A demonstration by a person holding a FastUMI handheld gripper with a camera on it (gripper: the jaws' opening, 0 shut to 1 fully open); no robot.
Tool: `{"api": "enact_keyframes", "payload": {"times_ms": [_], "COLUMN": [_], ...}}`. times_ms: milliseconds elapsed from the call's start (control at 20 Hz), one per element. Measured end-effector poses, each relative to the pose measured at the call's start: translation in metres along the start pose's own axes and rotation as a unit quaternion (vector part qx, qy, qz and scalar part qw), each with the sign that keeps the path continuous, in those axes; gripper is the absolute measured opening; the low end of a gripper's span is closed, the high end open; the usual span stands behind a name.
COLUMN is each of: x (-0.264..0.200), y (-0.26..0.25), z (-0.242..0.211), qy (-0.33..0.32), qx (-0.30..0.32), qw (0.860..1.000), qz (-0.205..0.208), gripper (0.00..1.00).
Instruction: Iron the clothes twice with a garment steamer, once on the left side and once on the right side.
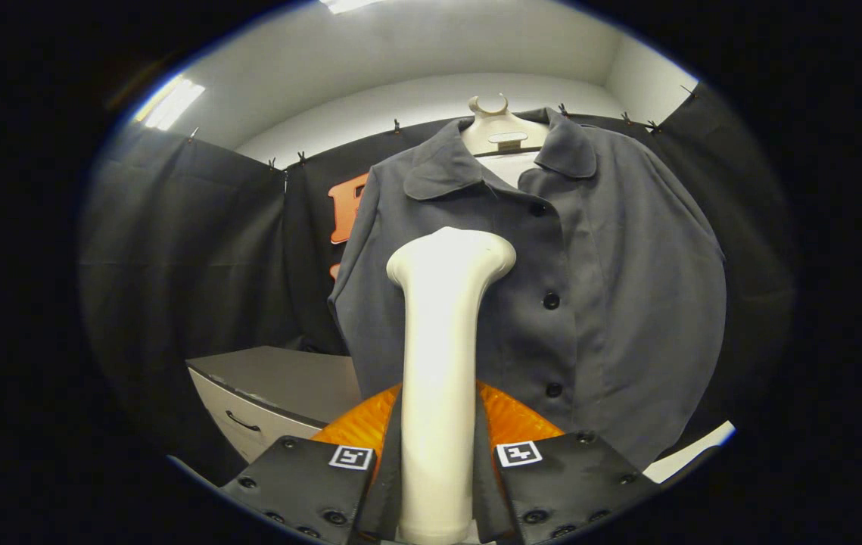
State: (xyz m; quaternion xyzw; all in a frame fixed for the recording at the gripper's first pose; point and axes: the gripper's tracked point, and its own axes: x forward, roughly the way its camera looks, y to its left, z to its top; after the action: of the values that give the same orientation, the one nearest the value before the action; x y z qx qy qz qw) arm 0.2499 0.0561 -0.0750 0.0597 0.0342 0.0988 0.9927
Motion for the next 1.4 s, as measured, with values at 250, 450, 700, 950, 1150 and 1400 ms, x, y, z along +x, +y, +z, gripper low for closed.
{"api": "enact_keyframes", "payload": {"times_ms": [250, 450, 700, 950, 1150, 1400], "x": [-0.01, -0.02, -0.03, -0.041, -0.051, -0.063], "y": [-0.003, 0.0, 0.001, -0.001, -0.003, -0.005], "z": [-0.017, -0.047, -0.073, -0.105, -0.133, -0.17], "qy": [0.012, 0.027, 0.042, 0.062, 0.078, 0.106], "qx": [0.0, -0.008, -0.012, -0.007, -0.008, 0.0], "qw": [1.0, 1.0, 0.999, 0.998, 0.997, 0.994], "qz": [-0.003, -0.002, -0.002, -0.006, -0.009, -0.013], "gripper": [0.45, 0.45, 0.45, 0.45, 0.46, 0.46]}}
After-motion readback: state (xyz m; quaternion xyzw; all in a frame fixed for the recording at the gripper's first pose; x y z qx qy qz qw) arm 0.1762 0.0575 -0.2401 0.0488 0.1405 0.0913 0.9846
